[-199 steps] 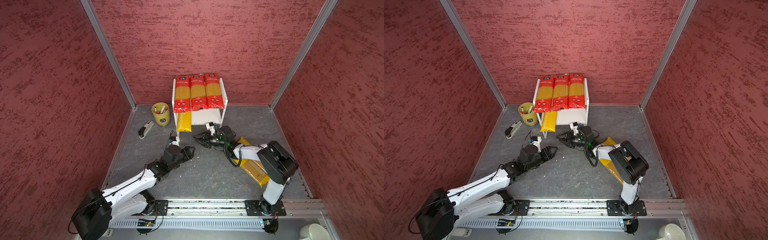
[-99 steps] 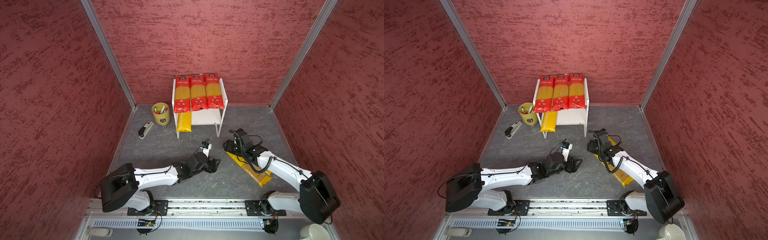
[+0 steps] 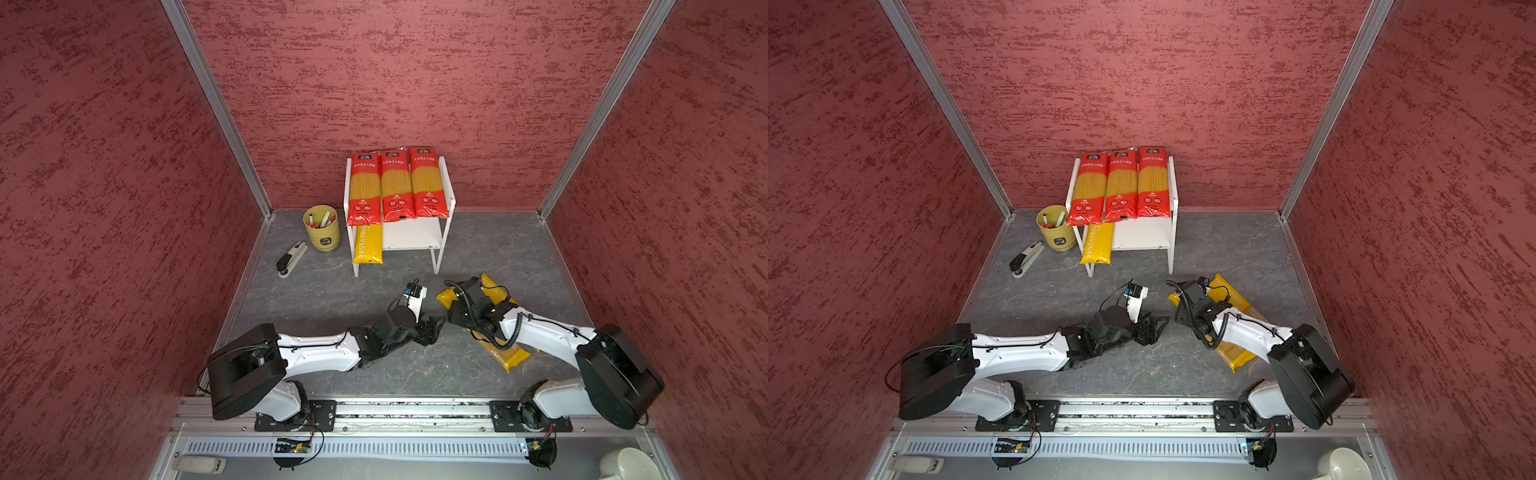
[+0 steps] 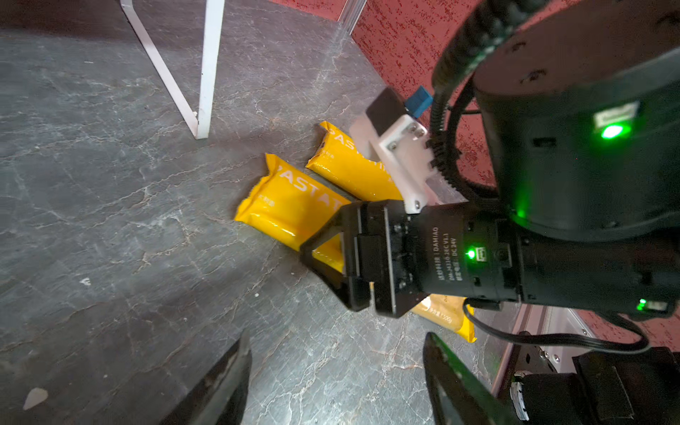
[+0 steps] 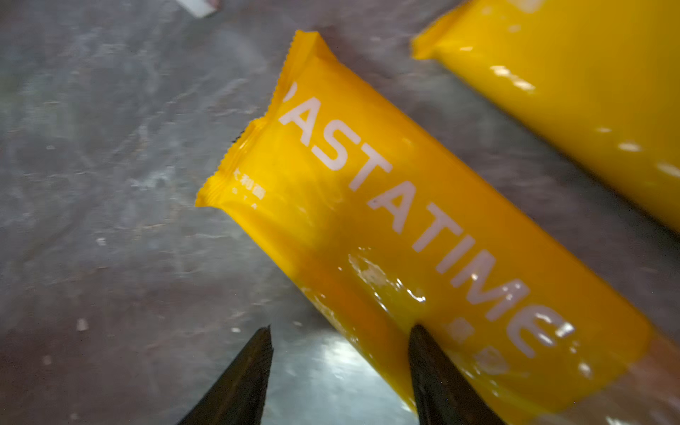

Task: Arrange pasta packages on shelves
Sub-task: Move the pasta bag to the center of the table.

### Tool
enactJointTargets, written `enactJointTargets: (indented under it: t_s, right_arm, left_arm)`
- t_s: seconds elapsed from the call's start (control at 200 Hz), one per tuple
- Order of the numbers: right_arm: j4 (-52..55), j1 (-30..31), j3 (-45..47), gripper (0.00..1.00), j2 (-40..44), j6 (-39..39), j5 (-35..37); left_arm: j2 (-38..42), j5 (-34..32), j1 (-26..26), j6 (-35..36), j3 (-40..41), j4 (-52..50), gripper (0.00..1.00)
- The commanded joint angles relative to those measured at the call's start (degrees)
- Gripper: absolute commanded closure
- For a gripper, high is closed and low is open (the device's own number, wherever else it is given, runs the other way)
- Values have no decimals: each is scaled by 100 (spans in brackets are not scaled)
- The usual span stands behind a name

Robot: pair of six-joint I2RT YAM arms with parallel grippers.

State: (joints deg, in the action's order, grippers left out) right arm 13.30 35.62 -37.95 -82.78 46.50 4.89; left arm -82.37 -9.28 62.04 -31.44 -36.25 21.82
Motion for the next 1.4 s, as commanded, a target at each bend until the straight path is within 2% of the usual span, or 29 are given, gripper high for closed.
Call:
enactJointTargets:
  t_s: [0.0, 0.12, 0.266, 0.431, 0.516, 0.656, 0.766, 0.867, 0.947, 1.127, 1.262, 1.398]
  right_arm:
    - [-969, 209, 125, 40, -621, 683, -1407]
    - [-1477, 201, -170, 40, -752, 835, -1787]
    - [-1365, 84, -372, 39, -531, 705, -2083]
    - [-500, -645, -100, 37, 147, 42, -1895]
    - [125, -1013, -46, 35, 358, -435, -1509]
    - [745, -1286, -20, 32, 458, -902, -990]
    - [612, -1326, 155, 33, 356, -796, -1266]
    - [-20, -1252, 517, 35, 248, -334, -1887]
    - [-610, -1038, 752, 35, 170, 107, -2127]
    - [-1561, 110, 347, 35, -464, 953, -2466]
    - [-1854, 386, 8, 35, -1053, 978, -2650]
    - [-1928, 266, 150, 34, -906, 856, -2668]
  left_arm:
    - [202, -126, -65, -108, 179, 232, 27]
    - [240, -127, -71, -257, 276, 201, 27]
    - [210, -114, -114, -363, 261, 68, 27]
    - [-41, 218, -237, -600, 189, 97, 30]
    - [-332, 469, -209, -614, 5, 38, 30]
    - [-725, 539, -96, -773, -170, 33, 30]
    - [-816, 502, -105, -878, -207, 6, 31]
    - [-799, 415, -182, -1025, -164, -94, 31]
    - [-811, 336, -314, -1270, -179, -444, 31]
    - [-760, 298, -731, -1907, -33, -1184, 33]
    - [-612, 337, -958, -2057, 213, -1197, 33]
    - [-511, 301, -976, -2084, 289, -1344, 33]
